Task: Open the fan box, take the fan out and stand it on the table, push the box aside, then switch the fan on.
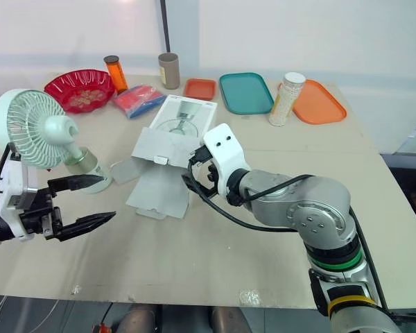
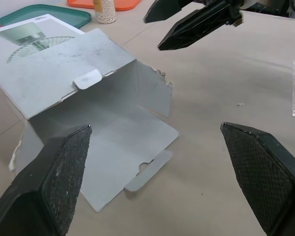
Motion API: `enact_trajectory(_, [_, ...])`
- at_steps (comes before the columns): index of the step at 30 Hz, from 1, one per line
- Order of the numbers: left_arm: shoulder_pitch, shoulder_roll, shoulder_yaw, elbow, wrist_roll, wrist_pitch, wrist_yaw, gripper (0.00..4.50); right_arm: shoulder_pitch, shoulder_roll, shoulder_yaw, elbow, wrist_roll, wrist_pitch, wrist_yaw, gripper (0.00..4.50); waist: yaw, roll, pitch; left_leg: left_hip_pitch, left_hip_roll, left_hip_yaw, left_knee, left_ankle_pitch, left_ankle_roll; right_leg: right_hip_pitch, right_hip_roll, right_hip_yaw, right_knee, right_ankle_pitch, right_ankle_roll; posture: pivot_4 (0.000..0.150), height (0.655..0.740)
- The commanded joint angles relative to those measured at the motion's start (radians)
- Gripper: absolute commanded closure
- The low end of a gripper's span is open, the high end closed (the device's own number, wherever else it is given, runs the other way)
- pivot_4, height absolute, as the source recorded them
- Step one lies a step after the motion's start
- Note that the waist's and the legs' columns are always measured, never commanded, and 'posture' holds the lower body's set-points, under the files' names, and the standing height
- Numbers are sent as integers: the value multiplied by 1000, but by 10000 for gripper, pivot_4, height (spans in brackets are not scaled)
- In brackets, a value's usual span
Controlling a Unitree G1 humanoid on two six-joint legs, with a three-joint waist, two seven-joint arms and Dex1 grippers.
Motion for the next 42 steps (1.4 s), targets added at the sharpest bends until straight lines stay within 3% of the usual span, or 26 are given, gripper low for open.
enact_trajectory(1, [-36, 4, -6, -24, -17, 18, 41, 241, -28, 32, -16, 7, -46, 16, 13, 0, 0, 0, 0, 0, 0, 0, 0, 0, 0, 0, 0, 0, 0, 0, 0, 1500, 7400])
enact_trajectory(12, [-130, -48, -97, -29, 13, 35, 166, 241, -39, 148, 38, 76, -244, -2, 91, 0, -1, 0, 0, 0, 0, 0, 0, 0, 0, 0, 0, 0, 1, 0, 0, 1500, 7400])
enact_trajectory(24, [-161, -72, -134, -15, 6, 33, 183, 241, -64, 168, 147, 254, -601, -128, 179, 0, 1, 0, 0, 0, 0, -1, 2, 0, 0, 0, 0, -1, 2, 1, -1, 1500, 7400])
enact_trajectory(33, [-193, -115, -207, -29, 25, 31, 220, 241, -38, 204, 142, 281, -755, -146, 219, 0, 1, 0, -1, 0, 0, -1, 3, 1, -1, 0, 0, -2, 3, 1, -1, 1500, 7400])
enact_trajectory(35, [-209, -123, -229, -23, 30, 30, 222, 0, -32, 217, 135, 288, -783, -146, 221, 4207, 1, 0, -1, 0, 0, -1, 3, 1, -1, 0, 0, -1, 4, 1, -1, 1500, 7400])
enact_trajectory(37, [-221, -126, -242, -17, 33, 30, 223, 0, -27, 230, 126, 291, -804, -142, 223, 11350, 1, 0, -1, 0, 0, -1, 3, 1, -1, 0, 0, -2, 4, 1, -1, 1500, 7400])
enact_trajectory(40, [-242, -123, -251, -8, 30, 34, 219, 0, -17, 257, 104, 289, -827, -131, 218, 27831, 1, 0, -1, 0, 0, -1, 4, 1, -1, 0, 0, -2, 5, 1, -1, 1500, 7400])
enact_trajectory(42, [-256, -120, -247, 0, 26, 39, 214, 0, -8, 278, 83, 283, -839, -118, 212, 33619, 1, 0, -1, 0, -1, -1, 4, 1, -1, 0, 0, -2, 5, 1, -1, 1500, 7400])
